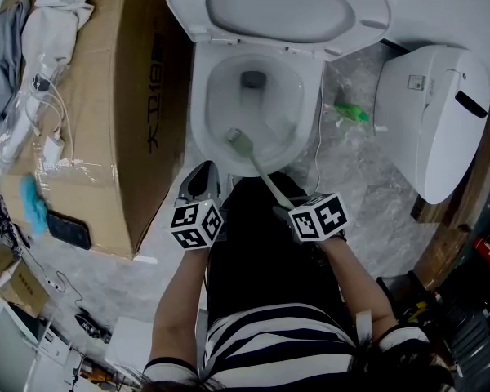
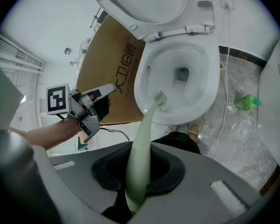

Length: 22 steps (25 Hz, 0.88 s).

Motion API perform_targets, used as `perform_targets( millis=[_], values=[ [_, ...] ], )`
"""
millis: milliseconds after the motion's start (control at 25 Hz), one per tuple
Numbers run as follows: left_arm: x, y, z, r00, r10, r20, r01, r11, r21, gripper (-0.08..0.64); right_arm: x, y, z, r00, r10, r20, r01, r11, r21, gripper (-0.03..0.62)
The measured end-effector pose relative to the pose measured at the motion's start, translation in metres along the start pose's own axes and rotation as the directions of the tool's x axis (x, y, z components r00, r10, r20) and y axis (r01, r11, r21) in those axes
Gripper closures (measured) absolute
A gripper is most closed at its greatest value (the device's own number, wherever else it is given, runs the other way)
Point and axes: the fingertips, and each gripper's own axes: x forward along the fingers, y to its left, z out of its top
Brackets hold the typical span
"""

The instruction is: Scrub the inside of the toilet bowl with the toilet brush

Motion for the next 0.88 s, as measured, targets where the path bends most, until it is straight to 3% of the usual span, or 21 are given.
perform_targets(
  millis=[320,880],
  values=[
    [-0.003,0.004,-0.001,1.000,0.010,0.004,-0.010,1.000,-0.006,0.560,0.014,0.021,0.011,0.996,0.082,0.021,-0.082,0.996,-0.020,0.546],
    [-0.003,0.002,0.002,1.000,0.002,0.010,-0.002,1.000,0.001,0.560,0.021,0.016,0.061,0.991,0.098,0.086,-0.094,0.994,-0.051,0.549]
  ],
)
